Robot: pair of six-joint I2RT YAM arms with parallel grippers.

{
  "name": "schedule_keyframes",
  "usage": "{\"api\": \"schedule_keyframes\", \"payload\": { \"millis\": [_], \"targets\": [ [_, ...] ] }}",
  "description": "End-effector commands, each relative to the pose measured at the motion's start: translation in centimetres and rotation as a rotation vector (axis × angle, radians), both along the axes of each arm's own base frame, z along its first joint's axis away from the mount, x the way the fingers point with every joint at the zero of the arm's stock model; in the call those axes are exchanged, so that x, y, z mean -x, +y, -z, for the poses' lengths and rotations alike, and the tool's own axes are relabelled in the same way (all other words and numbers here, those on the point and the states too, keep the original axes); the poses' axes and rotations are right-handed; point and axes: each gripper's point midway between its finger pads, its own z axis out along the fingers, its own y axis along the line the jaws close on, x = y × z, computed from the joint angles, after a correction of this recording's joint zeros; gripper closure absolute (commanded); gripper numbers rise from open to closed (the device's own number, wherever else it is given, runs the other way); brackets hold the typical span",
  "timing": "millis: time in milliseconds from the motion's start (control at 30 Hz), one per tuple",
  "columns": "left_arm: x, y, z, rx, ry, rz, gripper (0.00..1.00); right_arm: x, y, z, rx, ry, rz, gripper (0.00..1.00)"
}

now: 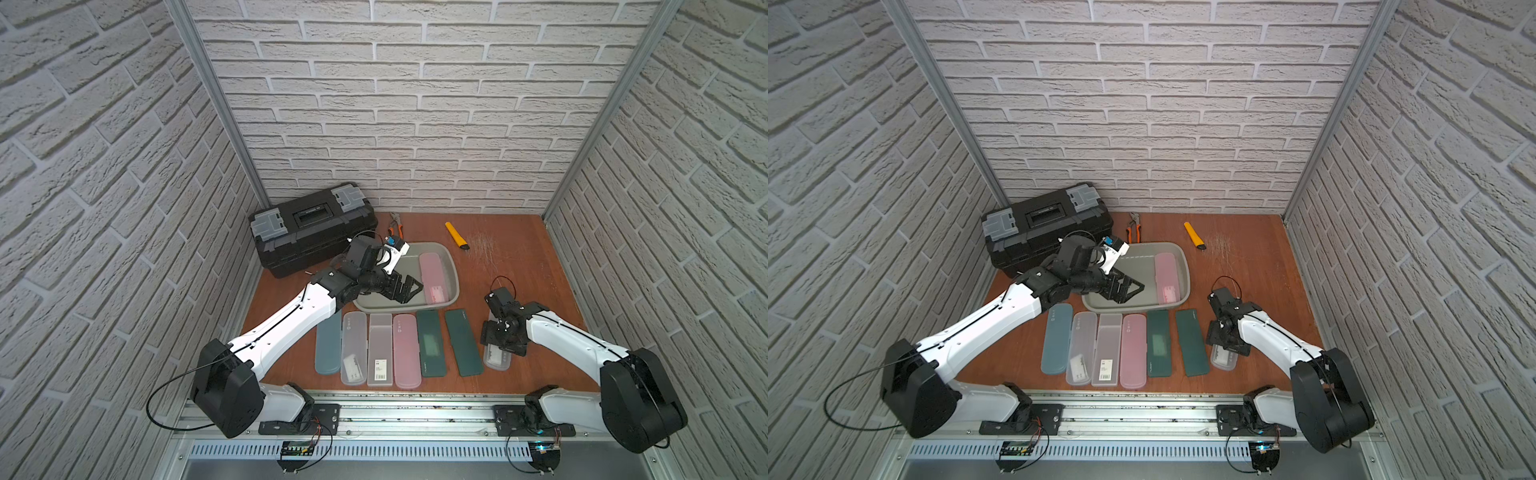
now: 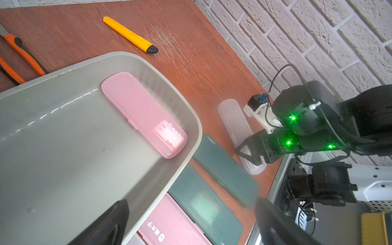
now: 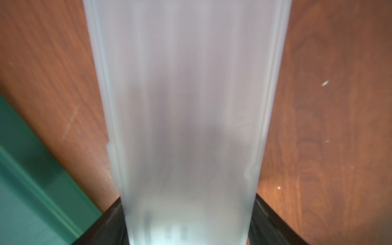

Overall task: Put the pencil case into the storage box
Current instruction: Pick up the pencil case from the center of the board.

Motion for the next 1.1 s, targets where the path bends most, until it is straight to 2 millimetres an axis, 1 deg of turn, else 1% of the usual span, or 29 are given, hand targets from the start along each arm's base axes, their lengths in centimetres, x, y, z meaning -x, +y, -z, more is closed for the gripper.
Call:
{"api": "schedule_keyframes", "payload": {
  "millis": [0, 67, 167, 300, 367, 433, 567, 600, 733, 833, 967, 1067],
  "targets": [
    [-0.9, 0.6, -1.7, 0.097, -0.015, -0.029, 0.02, -1.6, -1.0, -2.8, 0.057, -0.090, -0.004, 0.29],
    [-1.6, 1.2, -1.9, 0.139, 0.005, -0.048, 0.01, -2.2, -1.1, -4.0, 0.070, -0.119, -0.011, 0.29],
    [-2.8, 2.2, -1.8, 0.137, 0.023, -0.077, 0.02, -3.0, -1.3, -5.8, 0.087, -0.153, -0.031, 0.30],
    [-3.7, 3.0, -1.8, 0.158, 0.034, -0.092, 0.02, -4.7, -1.0, -8.3, 0.101, -0.190, -0.062, 0.31],
    [-4.0, 3.2, -1.6, 0.154, 0.044, -0.096, 0.01, -6.0, -0.5, -9.8, 0.089, -0.221, -0.085, 0.32],
    [-4.4, 3.5, -1.3, 0.149, 0.053, -0.108, 0.02, -7.4, 0.5, -11.2, 0.062, -0.242, -0.127, 0.34],
    [-5.9, 4.9, -0.5, 0.158, 0.086, -0.163, 0.01, -9.9, 1.8, -14.2, 0.049, -0.293, -0.171, 0.35],
    [-6.3, 5.2, -0.3, 0.158, 0.093, -0.176, 0.02, -10.5, 2.2, -14.6, 0.045, -0.304, -0.181, 0.35],
    [-7.2, 6.2, 0.6, 0.123, 0.114, -0.224, 0.02, -13.6, 5.0, -17.1, 0.012, -0.357, -0.243, 0.35],
    [-7.3, 6.5, 1.1, 0.112, 0.120, -0.243, 0.01, -15.9, 7.7, -17.9, 0.012, -0.374, -0.293, 0.35],
    [-7.7, 7.2, 1.2, 0.104, 0.122, -0.270, 0.01, -18.8, 11.7, -18.1, -0.007, -0.390, -0.340, 0.35],
    [-8.3, 8.3, 1.0, 0.111, 0.118, -0.312, 0.02, -20.6, 14.6, -17.6, -0.030, -0.392, -0.366, 0.35]
  ]
}}
